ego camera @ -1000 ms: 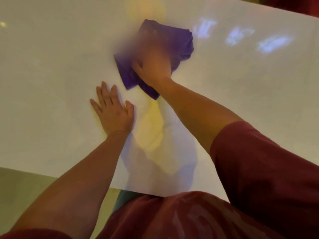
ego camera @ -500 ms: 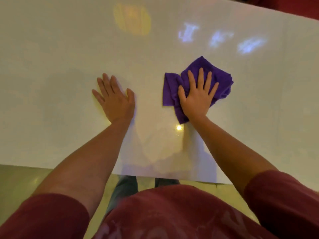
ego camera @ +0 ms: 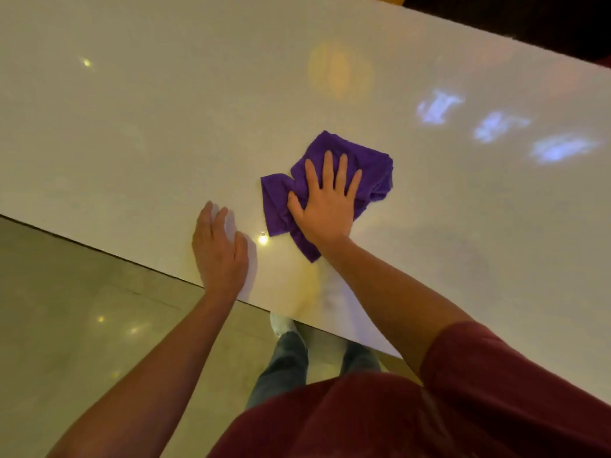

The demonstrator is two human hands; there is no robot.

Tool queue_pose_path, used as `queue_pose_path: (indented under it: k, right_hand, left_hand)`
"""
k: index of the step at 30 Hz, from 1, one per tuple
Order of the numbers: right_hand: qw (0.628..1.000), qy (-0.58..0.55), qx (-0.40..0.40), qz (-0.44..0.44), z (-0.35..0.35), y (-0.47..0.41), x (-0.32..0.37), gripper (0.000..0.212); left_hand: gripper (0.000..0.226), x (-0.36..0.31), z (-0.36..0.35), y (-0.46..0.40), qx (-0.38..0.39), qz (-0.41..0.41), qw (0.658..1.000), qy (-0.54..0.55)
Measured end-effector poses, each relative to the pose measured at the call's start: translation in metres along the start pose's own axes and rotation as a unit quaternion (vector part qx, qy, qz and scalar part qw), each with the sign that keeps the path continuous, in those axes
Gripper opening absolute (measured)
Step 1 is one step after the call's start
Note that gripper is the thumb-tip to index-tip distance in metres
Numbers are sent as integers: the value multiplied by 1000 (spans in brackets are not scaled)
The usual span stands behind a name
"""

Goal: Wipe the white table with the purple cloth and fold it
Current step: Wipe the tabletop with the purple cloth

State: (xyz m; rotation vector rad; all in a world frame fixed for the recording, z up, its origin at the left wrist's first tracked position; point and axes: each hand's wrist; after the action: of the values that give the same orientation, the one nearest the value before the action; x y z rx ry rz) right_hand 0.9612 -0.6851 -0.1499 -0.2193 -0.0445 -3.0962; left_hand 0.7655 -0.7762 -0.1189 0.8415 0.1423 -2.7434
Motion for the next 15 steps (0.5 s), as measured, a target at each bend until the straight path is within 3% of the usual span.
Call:
queue_pose_path:
  k: [4, 9, 15]
  right_hand:
    - [997, 0, 25, 71, -9, -11, 96, 75]
    - [981, -2, 67, 181, -14, -2, 181, 60]
    - [969, -109, 98, 198, 16, 10, 231, 38]
  left_hand:
    - [52, 20, 28, 2, 8, 72, 993, 92]
    - [40, 45, 64, -24, -62, 143, 971, 182]
    - [42, 77, 104, -49, 3, 203, 959, 197]
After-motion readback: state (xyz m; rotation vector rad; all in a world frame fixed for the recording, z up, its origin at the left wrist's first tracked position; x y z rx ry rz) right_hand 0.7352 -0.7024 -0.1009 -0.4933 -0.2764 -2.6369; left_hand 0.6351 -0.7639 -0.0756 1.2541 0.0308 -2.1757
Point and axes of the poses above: each hand's wrist, its own y-axis away from the middle knuckle, its own z-axis out of the back of the hand, x = y × z, and after that the axes turned 4 degrees about y, right-handed
